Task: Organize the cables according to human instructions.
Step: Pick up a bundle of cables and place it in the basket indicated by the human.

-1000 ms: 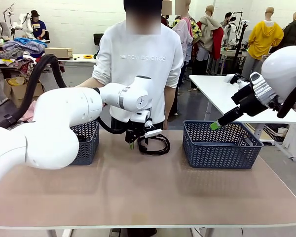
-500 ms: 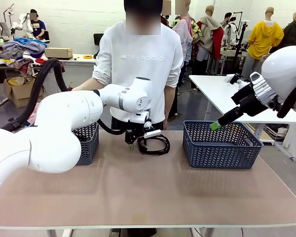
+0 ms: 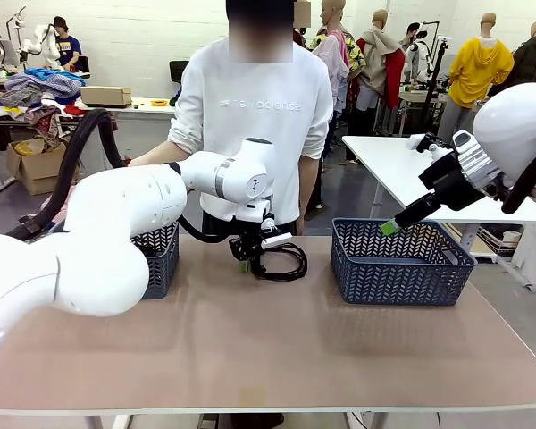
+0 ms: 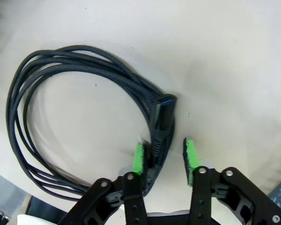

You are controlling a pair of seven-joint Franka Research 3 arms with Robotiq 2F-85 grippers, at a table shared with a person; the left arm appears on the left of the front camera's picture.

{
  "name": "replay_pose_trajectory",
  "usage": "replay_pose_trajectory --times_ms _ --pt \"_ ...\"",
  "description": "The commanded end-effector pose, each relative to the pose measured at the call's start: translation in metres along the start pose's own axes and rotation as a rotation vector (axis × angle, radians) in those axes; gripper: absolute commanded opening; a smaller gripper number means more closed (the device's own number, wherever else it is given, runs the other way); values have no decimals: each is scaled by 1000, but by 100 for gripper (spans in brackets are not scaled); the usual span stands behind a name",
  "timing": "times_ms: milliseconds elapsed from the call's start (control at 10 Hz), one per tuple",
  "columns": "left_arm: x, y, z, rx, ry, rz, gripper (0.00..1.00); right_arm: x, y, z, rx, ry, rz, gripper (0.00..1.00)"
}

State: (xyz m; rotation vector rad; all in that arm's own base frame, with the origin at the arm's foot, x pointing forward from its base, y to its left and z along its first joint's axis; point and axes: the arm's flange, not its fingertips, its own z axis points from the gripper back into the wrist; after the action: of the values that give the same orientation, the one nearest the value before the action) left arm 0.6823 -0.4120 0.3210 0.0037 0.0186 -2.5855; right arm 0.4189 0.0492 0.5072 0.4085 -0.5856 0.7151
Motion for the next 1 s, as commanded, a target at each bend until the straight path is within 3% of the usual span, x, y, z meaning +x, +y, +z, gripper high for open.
replay_pose_trajectory --times_ms 0,200,300,600,900 --pt "-13 24 6 -25 32 17 23 1 -2 0 16 -23 1 100" --pt "-15 23 7 -27 39 25 4 1 -2 0 16 -23 1 100" --pt "-16 22 8 -28 48 28 0 1 -2 0 16 -23 1 100" --pt "-8 14 21 -16 56 32 0 1 -2 0 16 -23 1 100" --pt "7 -19 70 1 16 326 0 1 -2 0 16 -23 1 100"
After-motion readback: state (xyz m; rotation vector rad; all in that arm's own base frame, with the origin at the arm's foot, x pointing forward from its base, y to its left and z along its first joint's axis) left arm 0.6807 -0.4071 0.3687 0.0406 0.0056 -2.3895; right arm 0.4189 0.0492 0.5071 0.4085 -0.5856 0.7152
